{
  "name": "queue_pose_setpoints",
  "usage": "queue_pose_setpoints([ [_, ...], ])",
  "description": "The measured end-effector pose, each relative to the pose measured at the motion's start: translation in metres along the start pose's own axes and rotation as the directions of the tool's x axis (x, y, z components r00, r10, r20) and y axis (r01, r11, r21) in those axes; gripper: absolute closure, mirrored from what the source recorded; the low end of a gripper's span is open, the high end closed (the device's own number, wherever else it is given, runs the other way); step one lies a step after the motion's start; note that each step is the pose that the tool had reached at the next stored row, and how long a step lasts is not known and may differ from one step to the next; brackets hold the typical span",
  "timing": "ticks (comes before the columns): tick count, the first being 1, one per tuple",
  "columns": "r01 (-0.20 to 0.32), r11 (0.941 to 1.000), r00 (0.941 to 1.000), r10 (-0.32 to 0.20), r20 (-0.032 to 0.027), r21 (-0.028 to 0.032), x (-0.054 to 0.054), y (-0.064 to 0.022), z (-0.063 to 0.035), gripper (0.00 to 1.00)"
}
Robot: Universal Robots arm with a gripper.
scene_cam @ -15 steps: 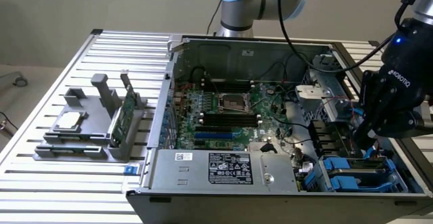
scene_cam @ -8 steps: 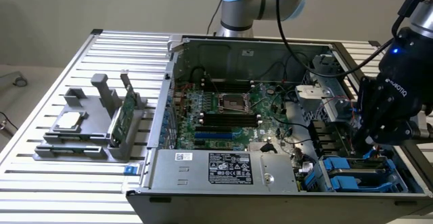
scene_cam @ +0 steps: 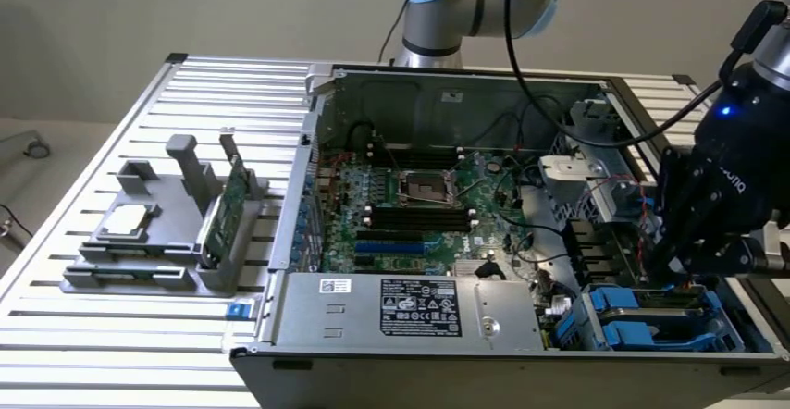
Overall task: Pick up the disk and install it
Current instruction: 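Insert the second disk wire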
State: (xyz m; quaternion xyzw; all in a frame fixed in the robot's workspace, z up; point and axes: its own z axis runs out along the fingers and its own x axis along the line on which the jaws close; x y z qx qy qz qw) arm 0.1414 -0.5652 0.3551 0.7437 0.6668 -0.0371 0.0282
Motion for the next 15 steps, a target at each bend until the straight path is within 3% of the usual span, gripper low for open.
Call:
queue_pose_setpoints([
  [6,0.006,0.9999,0.9996,-0.006,-0.0293,-0.0115,-0.009,-0.0025,0.0064,0.84],
  [10,0.015,0.9996,0.9986,-0.016,-0.0507,-0.0223,-0.011,-0.0048,0.0099,0.84],
  [12,0.020,0.9993,0.9979,-0.022,-0.0614,-0.0313,-0.011,-0.0056,0.0111,0.84],
  [15,0.026,0.9982,0.9967,-0.030,-0.0753,-0.0547,-0.011,-0.0063,0.0120,0.84],
])
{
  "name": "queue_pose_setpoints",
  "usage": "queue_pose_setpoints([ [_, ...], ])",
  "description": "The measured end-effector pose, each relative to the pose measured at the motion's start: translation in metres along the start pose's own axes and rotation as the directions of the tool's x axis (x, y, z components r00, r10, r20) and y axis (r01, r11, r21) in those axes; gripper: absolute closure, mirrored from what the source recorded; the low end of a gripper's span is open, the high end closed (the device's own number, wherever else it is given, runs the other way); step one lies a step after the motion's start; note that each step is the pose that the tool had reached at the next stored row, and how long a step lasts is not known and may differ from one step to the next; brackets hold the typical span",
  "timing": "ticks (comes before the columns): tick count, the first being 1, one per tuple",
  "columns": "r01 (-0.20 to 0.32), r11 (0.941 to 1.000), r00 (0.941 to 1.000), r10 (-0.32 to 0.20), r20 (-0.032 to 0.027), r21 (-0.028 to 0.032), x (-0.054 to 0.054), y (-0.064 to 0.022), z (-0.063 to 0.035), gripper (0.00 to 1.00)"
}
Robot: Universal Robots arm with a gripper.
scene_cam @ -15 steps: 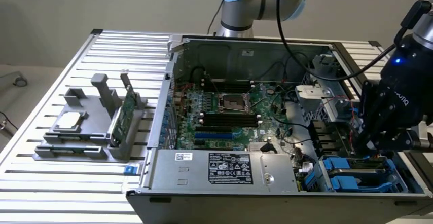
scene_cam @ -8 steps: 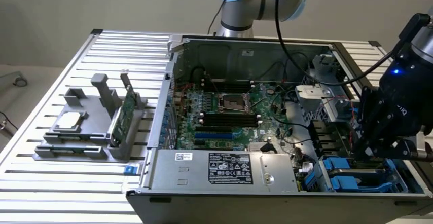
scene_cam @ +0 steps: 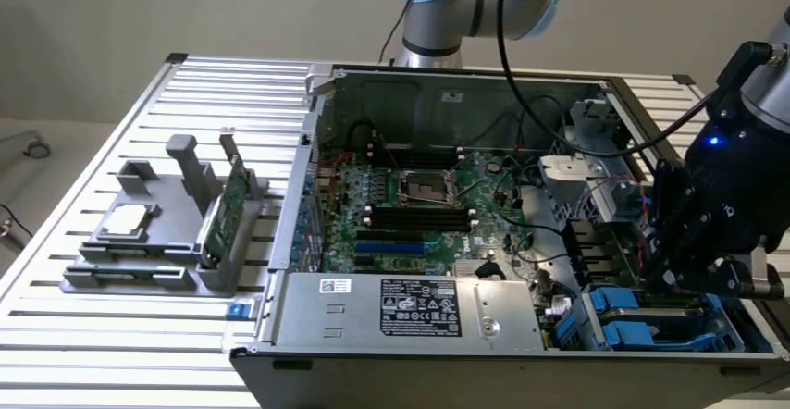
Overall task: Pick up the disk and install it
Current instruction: 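Insert the second disk wire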
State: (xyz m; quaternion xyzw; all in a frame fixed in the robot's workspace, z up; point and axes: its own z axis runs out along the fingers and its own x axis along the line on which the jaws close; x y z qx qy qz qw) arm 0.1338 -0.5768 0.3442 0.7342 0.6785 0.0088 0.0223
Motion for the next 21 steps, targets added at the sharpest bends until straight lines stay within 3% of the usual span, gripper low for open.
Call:
queue_pose_setpoints([
  [2,0.001,0.9999,1.0000,-0.001,-0.0047,-0.0138,-0.001,-0.0026,0.0005,0.84],
  [5,0.001,0.9997,1.0000,-0.001,-0.0056,-0.0245,-0.003,-0.0086,0.0011,0.84],
  [7,0.002,0.9993,1.0000,-0.002,-0.0066,-0.0375,-0.004,-0.0119,0.0019,0.84],
  [9,0.002,0.9984,1.0000,-0.003,-0.0082,-0.0570,-0.004,-0.0139,0.0029,0.84],
  [12,0.004,0.9956,0.9999,-0.005,-0.0110,-0.0932,-0.004,-0.0162,0.0033,0.84],
  [14,0.005,0.9940,0.9999,-0.007,-0.0122,-0.1092,-0.004,-0.0185,0.0034,0.84],
  [16,0.006,0.9930,0.9999,-0.008,-0.0129,-0.1179,-0.005,-0.0209,0.0035,0.84],
  [21,0.006,0.9914,0.9999,-0.008,-0.0139,-0.1311,-0.006,-0.0269,0.0046,0.84],
])
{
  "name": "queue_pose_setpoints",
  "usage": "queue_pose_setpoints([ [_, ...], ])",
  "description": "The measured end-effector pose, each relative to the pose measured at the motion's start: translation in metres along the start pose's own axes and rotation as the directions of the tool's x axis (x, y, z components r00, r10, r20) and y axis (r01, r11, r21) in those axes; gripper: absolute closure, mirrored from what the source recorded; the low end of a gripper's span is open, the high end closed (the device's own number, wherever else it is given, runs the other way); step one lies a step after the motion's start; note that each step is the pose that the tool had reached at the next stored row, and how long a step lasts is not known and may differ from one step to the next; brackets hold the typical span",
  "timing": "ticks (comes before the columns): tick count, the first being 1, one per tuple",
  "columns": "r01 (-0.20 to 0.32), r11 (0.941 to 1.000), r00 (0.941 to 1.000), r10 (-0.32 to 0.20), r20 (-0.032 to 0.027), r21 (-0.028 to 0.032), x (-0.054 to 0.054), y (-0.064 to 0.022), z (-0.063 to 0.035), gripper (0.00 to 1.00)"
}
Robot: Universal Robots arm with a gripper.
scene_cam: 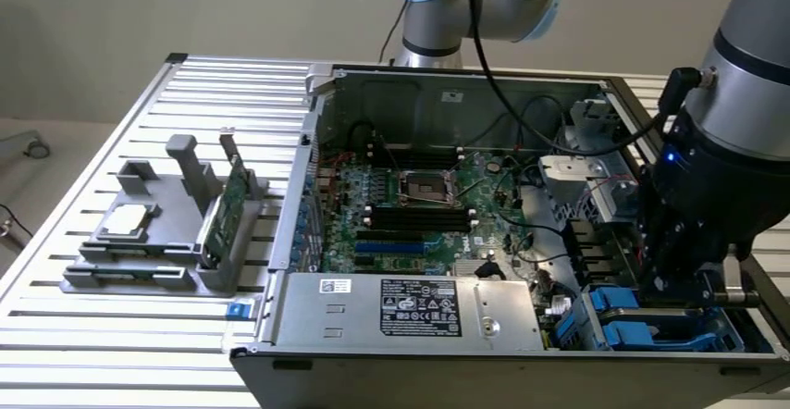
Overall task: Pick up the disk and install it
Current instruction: 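Insert the second disk wire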
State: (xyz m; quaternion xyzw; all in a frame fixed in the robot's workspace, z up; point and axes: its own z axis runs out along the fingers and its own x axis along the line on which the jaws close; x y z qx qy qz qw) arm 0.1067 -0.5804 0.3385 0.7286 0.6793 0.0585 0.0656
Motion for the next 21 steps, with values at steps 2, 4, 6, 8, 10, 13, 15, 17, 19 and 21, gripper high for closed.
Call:
queue_pose_setpoints([
  [2,0.001,1.0000,1.0000,-0.001,-0.0005,-0.0075,0.0000,-0.0004,0.0005,0.84],
  [4,0.002,0.9999,1.0000,-0.003,-0.0013,-0.0163,-0.0001,-0.0006,0.0007,0.84],
  [6,0.003,0.9997,1.0000,-0.003,-0.0024,-0.0233,-0.0001,-0.0013,0.0009,0.84],
  [8,0.004,0.9995,1.0000,-0.004,-0.0031,-0.0305,-0.0002,-0.0023,0.0011,0.84],
  [10,0.005,0.9993,1.0000,-0.005,-0.0035,-0.0370,-0.0003,-0.0034,0.0014,0.84],
  [13,0.006,0.9990,1.0000,-0.007,-0.0041,-0.0453,-0.0005,-0.0052,0.0025,0.84],
  [15,0.007,0.9988,1.0000,-0.008,-0.0046,-0.0494,-0.0006,-0.0061,0.0034,0.84],
  [17,0.008,0.9986,1.0000,-0.009,-0.0048,-0.0522,-0.0006,-0.0064,0.0041,0.84],
  [19,0.009,0.9985,0.9999,-0.009,-0.0050,-0.0540,-0.0007,-0.0066,0.0046,0.84],
  [21,0.010,0.9984,0.9999,-0.010,-0.0052,-0.0553,-0.0007,-0.0067,0.0051,0.84],
])
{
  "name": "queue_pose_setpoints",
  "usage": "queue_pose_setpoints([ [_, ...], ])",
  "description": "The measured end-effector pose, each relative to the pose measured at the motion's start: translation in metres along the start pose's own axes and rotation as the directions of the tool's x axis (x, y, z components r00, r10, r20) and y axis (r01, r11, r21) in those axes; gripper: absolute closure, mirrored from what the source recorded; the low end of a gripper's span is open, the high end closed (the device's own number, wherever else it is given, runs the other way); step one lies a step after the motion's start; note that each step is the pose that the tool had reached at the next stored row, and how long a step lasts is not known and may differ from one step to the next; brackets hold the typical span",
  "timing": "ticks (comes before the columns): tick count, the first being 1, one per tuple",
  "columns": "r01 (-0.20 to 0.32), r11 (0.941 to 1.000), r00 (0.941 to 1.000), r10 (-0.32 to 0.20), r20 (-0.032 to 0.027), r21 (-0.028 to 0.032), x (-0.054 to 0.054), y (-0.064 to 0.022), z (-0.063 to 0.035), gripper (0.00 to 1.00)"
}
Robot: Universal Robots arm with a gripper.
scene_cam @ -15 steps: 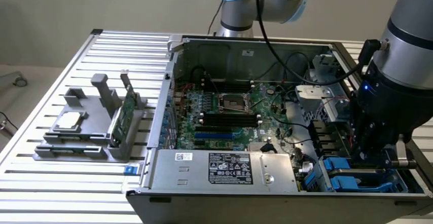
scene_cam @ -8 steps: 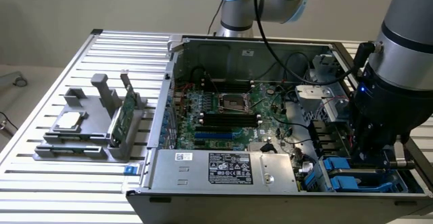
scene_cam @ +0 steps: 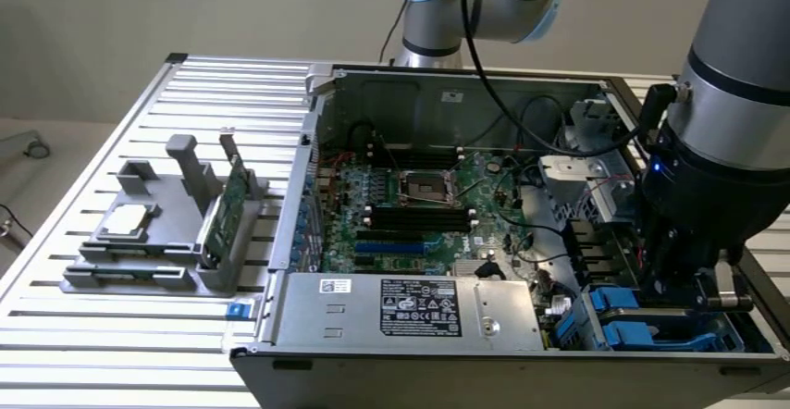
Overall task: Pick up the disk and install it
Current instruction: 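Insert the second disk wire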
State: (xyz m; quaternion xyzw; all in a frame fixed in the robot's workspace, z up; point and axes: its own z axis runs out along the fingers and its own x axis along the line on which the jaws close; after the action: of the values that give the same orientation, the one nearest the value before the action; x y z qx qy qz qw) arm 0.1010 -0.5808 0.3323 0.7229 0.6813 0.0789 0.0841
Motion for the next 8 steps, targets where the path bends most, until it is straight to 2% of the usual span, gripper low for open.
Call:
queue_pose_setpoints([
  [8,0.004,1.0000,1.0000,-0.004,0.0001,-0.0031,-0.0002,-0.0007,0.0028,0.84],
])
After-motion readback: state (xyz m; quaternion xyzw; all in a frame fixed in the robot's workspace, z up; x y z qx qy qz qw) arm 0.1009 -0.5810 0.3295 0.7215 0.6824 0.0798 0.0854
